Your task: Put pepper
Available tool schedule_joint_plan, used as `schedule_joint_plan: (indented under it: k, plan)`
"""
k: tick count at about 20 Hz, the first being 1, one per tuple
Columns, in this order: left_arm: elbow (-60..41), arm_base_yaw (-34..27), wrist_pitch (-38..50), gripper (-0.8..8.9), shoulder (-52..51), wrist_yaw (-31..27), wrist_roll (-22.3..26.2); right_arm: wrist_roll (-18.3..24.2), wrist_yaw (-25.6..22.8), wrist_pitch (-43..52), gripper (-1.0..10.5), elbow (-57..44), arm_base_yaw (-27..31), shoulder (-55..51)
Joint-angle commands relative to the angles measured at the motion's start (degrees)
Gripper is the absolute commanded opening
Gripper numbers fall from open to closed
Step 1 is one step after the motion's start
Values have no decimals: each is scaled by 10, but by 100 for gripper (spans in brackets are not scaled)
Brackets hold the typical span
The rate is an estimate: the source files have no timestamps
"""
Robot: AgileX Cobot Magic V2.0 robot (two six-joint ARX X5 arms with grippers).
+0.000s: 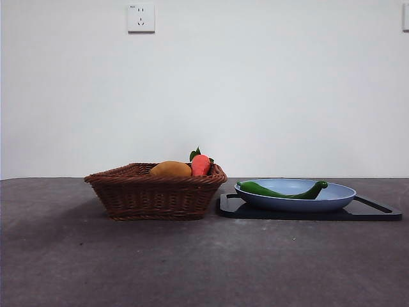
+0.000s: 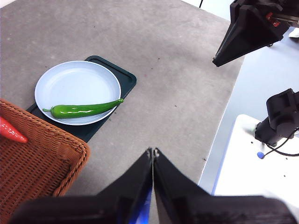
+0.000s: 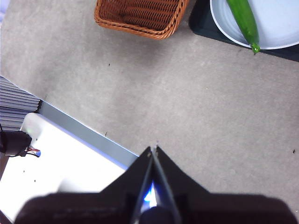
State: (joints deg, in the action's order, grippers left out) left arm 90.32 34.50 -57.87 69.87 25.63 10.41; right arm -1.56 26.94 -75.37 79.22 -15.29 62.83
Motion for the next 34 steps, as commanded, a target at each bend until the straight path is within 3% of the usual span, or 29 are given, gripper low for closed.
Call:
schedule_joint_plan:
  k: [1, 3, 7, 12, 17, 23, 28, 34]
  plan:
    - [9, 7, 6, 8, 4, 2, -1, -3, -1, 3, 10, 9, -2, 5]
    - [9, 2, 20, 8, 3, -17, -9, -3, -1, 3, 10, 9, -2, 5]
    - [8, -53, 78, 8, -34, -91, 42, -3, -1, 3, 10, 9, -2, 5]
    - [-14, -199, 181, 8, -138, -57, 46, -3, -1, 3, 10, 9, -2, 5]
    - [-250, -333, 380, 8, -311, -61, 26, -3, -1, 3, 10, 9, -2, 5]
    - [-569, -395, 546, 8, -487, -77, -25, -3, -1, 3, 10, 9, -2, 5]
    - [-734, -412, 572, 8, -593, -91, -76, -3, -1, 3, 10, 9, -2, 5]
    - [-832, -429, 570, 8, -658, -91, -107, -3, -1, 3, 10, 9, -2, 5]
